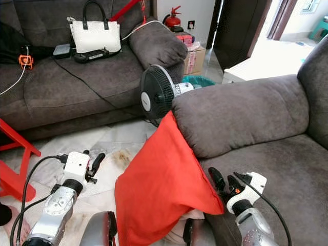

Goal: Move the pillow to the sofa from floor

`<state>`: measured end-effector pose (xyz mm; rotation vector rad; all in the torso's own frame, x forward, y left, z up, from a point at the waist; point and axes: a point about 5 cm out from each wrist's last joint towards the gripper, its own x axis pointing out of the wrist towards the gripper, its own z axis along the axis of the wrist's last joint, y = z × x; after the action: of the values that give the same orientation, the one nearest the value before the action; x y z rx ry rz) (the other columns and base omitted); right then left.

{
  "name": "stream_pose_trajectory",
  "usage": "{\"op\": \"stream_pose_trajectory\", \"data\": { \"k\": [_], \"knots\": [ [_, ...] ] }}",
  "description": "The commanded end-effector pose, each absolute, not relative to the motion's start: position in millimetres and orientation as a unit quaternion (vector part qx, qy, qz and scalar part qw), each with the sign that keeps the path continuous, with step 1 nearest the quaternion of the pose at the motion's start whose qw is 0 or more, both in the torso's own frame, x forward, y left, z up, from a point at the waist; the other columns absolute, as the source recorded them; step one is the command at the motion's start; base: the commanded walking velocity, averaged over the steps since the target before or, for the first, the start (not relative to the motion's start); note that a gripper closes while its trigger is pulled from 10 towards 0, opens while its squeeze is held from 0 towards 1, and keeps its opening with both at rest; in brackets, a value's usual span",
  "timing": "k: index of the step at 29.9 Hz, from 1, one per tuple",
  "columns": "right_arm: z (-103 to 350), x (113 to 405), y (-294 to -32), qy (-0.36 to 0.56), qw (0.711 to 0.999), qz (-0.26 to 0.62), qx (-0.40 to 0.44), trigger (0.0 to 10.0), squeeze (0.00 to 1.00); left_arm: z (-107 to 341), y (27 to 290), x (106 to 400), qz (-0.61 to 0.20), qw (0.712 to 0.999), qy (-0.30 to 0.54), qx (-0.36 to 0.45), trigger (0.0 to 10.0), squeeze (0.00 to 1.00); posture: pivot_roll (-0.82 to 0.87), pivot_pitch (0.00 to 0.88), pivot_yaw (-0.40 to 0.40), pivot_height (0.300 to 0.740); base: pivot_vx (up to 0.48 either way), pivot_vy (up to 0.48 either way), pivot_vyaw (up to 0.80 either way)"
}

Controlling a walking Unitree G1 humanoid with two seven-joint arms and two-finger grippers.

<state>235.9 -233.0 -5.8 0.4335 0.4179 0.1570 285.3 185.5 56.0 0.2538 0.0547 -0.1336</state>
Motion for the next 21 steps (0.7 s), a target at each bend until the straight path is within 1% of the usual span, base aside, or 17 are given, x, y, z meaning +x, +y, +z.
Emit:
{"op": "stream_pose_trajectory", "data": {
  "k": [1, 6, 9, 14, 21],
  "knots": [
    [-12.5, 229.4, -237.5, 0.231, 0.954, 0.07, 0.179, 10.0, 0.0, 57.7, 187.0, 287.2, -0.061, 0.99, 0.024, 0.123, 10.0, 0.0, 0.07, 0.0, -0.046, 0.552, 0.0, 0.0, 0.0],
    [-14.4, 226.4, -239.0, 0.234, 0.951, 0.054, 0.196, 10.0, 0.0, 57.2, 187.1, 287.1, -0.061, 0.99, 0.024, 0.122, 10.0, 0.0, 0.08, 0.0, -0.045, 0.552, 0.0, 0.0, 0.0],
    [-17.2, 225.9, -237.4, 0.237, 0.951, 0.051, 0.194, 10.0, 0.0, 57.1, 187.2, 287.0, -0.062, 0.99, 0.024, 0.122, 10.0, 0.0, 0.08, 0.0, -0.045, 0.552, 0.0, 0.0, 0.0],
    [-20.2, 226.0, -233.7, 0.237, 0.947, 0.05, 0.212, 10.0, 0.0, 56.6, 187.6, 287.0, -0.062, 0.99, 0.025, 0.123, 10.0, 0.0, 0.08, 0.0, -0.046, 0.552, 0.0, 0.0, 0.0],
    [-31.6, 216.4, -227.3, 0.282, 0.938, 0.08, 0.183, 10.0, 0.0, 55.9, 186.9, 287.2, -0.065, 0.99, 0.029, 0.122, 10.0, 0.0, 0.08, 0.0, -0.048, 0.552, 0.0, 0.0, 0.0]
  ]
}}
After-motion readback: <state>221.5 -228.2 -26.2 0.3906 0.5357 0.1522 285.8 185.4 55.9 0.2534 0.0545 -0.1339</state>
